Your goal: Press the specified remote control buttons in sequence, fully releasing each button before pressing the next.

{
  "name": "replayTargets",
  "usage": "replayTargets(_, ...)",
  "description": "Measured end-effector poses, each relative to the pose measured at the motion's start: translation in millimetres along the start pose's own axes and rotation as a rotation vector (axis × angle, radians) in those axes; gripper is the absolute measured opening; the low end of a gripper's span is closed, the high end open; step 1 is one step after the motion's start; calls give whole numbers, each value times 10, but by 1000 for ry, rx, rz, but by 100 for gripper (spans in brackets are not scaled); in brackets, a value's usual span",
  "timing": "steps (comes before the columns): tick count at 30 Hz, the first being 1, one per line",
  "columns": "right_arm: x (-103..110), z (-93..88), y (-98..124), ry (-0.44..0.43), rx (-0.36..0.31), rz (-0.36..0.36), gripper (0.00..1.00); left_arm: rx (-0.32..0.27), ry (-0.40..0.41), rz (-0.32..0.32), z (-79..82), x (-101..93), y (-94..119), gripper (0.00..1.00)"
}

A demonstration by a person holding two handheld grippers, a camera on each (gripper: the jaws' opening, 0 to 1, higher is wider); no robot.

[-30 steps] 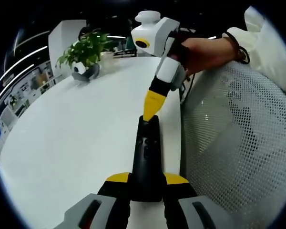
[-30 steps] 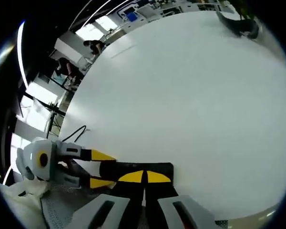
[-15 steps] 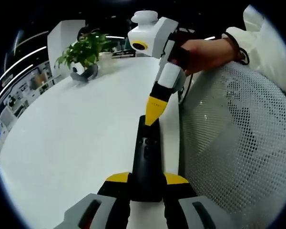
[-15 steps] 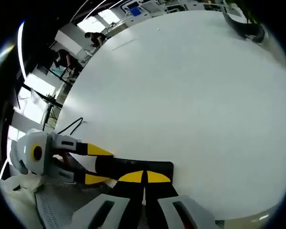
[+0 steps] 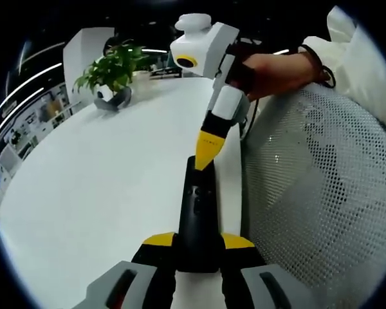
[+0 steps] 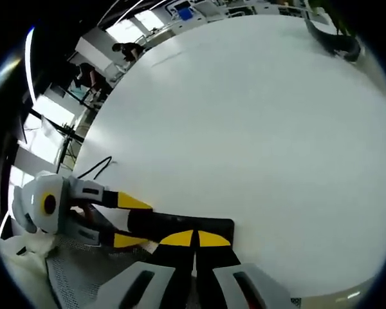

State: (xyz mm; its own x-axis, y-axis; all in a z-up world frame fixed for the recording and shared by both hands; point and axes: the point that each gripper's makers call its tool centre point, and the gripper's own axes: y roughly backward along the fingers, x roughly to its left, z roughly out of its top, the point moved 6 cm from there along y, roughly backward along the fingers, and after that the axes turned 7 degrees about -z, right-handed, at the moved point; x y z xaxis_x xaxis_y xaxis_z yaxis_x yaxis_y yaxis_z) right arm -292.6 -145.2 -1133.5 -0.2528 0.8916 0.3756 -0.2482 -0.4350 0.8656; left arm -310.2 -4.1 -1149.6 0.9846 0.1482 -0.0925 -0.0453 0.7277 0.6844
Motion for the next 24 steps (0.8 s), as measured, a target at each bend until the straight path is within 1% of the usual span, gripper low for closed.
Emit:
replayTargets(2,5,4,6,-11,-1,3,0,0,0,0,1,2,-1,25)
replayTargets(5,32,34,4,13,-36,2,0,-1,-1,-1,6,-1,-7,25)
replayTargets(12,107,62,-36,50,-43,20,0,-3,0,-1,11,-3,-14,25)
replayTargets(16,102,73,-51,58,-46,22,0,-7,1,0,14,-2,-18,25)
replayTargets(18,101,58,-74,64,-31,18,0,-8,1,0,14,-1,-17,25)
replayTargets(19,102,67,-69,68,-38,19,0,-8,1,0,15,-1,-17,25)
replayTargets(24,82,50,-71,42,-50,26,0,-11,0,0,15,1,-16,25)
